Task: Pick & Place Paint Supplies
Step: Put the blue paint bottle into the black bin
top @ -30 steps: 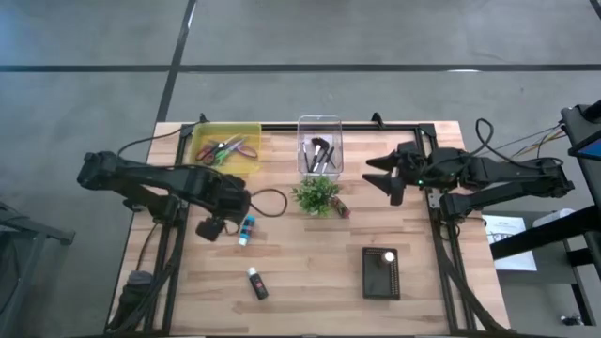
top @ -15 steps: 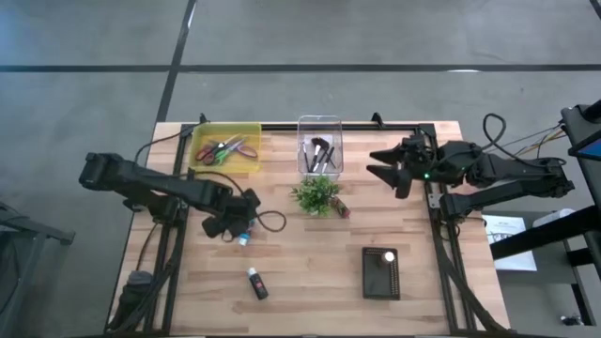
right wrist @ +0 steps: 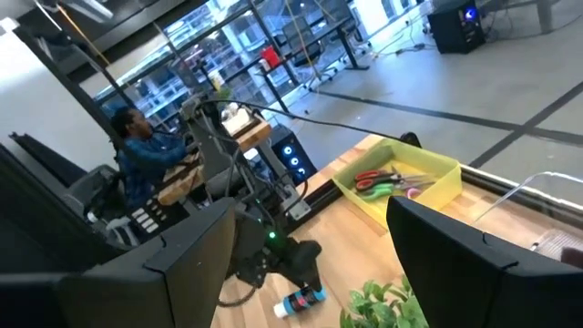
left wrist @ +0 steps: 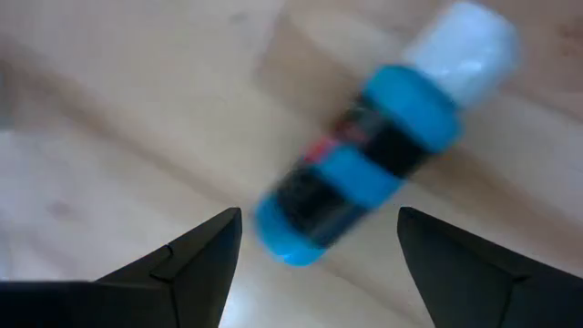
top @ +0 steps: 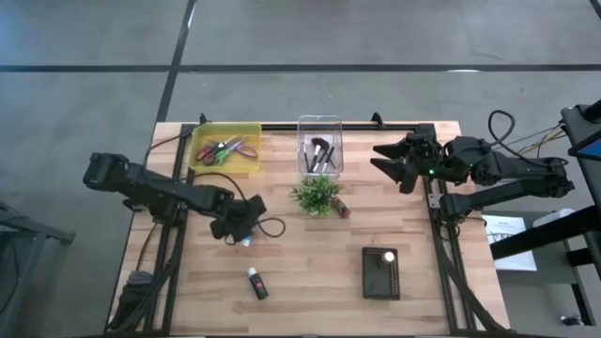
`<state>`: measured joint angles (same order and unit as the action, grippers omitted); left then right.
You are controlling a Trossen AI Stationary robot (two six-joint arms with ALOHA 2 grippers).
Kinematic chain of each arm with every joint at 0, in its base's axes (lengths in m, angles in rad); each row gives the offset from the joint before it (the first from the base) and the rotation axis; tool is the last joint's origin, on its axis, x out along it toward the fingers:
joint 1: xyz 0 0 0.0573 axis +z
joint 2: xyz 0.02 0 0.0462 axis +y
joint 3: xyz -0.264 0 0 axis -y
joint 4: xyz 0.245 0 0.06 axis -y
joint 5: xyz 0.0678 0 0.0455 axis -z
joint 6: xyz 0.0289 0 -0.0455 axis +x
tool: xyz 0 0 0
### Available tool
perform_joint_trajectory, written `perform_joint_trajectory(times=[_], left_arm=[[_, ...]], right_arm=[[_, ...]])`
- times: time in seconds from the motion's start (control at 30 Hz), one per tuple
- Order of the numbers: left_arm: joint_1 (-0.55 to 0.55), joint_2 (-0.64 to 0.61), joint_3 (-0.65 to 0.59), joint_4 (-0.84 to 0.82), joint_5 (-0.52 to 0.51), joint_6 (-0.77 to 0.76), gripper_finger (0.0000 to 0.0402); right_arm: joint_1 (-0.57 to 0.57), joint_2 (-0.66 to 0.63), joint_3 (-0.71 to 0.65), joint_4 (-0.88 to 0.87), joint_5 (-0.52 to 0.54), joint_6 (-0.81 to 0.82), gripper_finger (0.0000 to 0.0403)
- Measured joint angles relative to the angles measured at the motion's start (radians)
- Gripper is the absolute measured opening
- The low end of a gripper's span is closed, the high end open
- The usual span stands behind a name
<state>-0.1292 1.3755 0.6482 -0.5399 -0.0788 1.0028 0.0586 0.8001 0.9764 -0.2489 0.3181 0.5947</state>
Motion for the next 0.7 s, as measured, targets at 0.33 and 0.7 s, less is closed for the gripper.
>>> perform_joint_trajectory(times=[0.33,0.7], left_arm=[[-0.023,0.120,0.020,0.004,0.058,-0.005,0.0275],[-0.027,0.133,0.055,-0.002,0.091,-0.241,0.0141]], right_arm=[[0.000,0.000,-0.001,-0.002,0.002,0.026,0.0285],[0.002,0.000,-0.002,-0.008,-0.001,0.031,0.0285]])
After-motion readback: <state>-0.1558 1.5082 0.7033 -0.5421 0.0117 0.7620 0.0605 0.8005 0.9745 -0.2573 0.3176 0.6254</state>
